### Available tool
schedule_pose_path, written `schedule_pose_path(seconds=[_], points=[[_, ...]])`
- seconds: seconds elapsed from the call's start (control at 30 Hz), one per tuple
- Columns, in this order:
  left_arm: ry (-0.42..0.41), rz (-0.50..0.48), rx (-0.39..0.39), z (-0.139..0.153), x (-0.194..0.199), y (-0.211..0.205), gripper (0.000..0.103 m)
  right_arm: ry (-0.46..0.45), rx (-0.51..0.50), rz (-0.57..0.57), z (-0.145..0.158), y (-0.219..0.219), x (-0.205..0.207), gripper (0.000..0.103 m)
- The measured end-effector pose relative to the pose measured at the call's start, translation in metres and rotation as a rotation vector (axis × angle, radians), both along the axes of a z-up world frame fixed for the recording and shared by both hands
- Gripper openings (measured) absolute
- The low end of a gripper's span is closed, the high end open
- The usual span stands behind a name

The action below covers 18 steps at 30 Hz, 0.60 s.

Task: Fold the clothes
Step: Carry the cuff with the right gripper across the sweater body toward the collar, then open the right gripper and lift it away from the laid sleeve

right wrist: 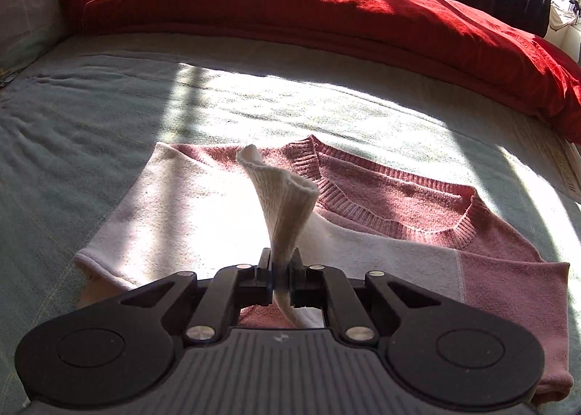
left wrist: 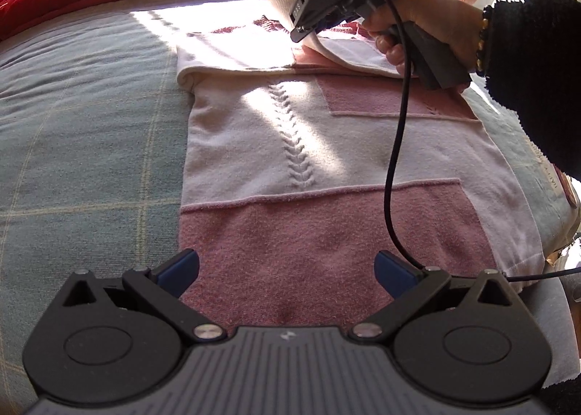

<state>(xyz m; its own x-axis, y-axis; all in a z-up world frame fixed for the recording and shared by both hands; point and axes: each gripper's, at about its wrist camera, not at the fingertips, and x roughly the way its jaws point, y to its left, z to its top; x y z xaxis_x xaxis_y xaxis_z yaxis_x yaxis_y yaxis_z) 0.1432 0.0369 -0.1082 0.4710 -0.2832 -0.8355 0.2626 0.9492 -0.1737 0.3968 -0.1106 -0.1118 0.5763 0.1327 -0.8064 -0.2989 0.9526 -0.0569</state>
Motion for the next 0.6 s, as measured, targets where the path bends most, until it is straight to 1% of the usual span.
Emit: schedule_pose_path(seconds=[0.23,0.33,0.37,0.4,0.43,0.5,0.57,0.6], points=[[0.006,0.007,-0.010,-0.004,0.001,0.002,0.102,-0.016,0.002,0.032,0.005,0.007,0.000,0.009],[0.008,0.004,-0.016,-0.005,0.001,0.002,0.102,-0.009,-0.006,0.040,0.001,0.008,0.000,0.009],[0.008,0.004,-0.017,-0.005,0.001,0.002,0.102,0.001,-0.007,0.041,-0.001,0.008,0.000,0.012],[0.009,0.004,-0.016,-0.006,0.001,0.002,0.102,0.015,-0.007,0.042,-0.003,0.008,-0.001,0.018],[0.008,0.004,-0.016,-0.006,0.000,0.002,0.102,0.029,-0.007,0.043,-0.006,0.008,-0.001,0.021],[0.004,0.008,-0.017,-0.005,0.000,0.004,0.102,0.046,-0.011,0.052,-0.008,0.009,-0.004,0.034],[0.004,0.014,-0.018,-0.005,0.000,0.004,0.102,0.053,-0.005,0.056,-0.005,0.008,-0.009,0.038],[0.003,0.013,-0.014,-0.004,0.000,0.004,0.102,0.055,0.008,0.059,-0.002,0.006,-0.012,0.043]])
